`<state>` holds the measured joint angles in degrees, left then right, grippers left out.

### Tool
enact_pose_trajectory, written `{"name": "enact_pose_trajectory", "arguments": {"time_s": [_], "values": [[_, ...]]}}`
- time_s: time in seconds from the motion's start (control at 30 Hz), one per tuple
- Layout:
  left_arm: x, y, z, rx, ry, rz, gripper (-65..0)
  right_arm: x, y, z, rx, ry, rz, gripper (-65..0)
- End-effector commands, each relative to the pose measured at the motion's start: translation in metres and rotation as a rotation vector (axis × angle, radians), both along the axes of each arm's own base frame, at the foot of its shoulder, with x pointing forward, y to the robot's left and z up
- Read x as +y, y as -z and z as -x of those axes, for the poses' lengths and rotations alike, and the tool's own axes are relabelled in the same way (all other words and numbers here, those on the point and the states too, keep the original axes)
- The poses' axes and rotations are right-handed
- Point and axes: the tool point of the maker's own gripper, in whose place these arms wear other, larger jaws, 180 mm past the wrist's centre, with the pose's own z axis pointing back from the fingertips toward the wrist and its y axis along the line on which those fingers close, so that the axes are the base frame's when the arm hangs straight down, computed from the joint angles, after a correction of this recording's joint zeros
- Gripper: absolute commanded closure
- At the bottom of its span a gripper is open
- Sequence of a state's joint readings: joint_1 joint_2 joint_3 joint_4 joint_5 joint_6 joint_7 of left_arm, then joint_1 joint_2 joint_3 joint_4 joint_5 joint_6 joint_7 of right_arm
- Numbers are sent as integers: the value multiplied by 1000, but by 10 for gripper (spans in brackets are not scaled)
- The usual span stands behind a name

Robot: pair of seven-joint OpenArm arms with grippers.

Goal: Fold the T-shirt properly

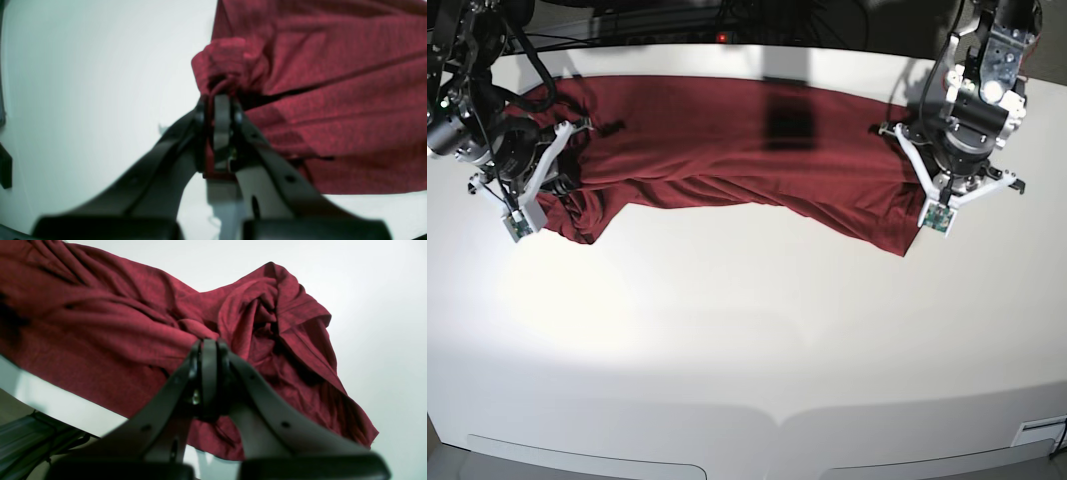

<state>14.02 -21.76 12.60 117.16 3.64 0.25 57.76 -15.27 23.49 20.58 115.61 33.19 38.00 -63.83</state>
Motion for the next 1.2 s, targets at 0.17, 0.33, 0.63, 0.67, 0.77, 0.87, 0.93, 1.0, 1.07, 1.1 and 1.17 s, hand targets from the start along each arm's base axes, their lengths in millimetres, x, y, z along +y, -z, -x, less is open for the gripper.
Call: {"name": "enact_pose_trajectory", "arguments": {"time_s": [0.17,0.33,0.63,0.67,0.77,0.87,0.93,1.0,1.07,1.1,1.17], "values": [[-4,-3,3,-19,-2,28,0,4,-12,-7,-50,-33,-10,0],[-36,3,12,-58,9,165,0,-3,-15,-7,-55,-15,1,0],[-43,46,8,29,-21,181,0,-40,-27,-5,-70,79,54,0],[-39,58,11,58,-30,160,0,-41,-28,-4,-73,84,43,0],[-23,90,22,141,-50,91,0,-36,-32,-3,-79,80,-5,0],[-12,107,31,189,-59,35,0,-38,-28,1,-49,81,6,0],[-11,110,33,202,-64,31,0,-37,-25,5,-27,78,4,0],[-11,110,33,200,-65,32,0,-36,-23,9,-7,70,-2,0],[-10,108,30,198,-70,30,0,-36,-19,15,24,68,4,0],[-8,108,29,200,-86,26,0,-37,-17,18,38,68,7,-33],[-5,105,24,186,-108,24,0,-40,-9,30,87,68,25,-81]]}}
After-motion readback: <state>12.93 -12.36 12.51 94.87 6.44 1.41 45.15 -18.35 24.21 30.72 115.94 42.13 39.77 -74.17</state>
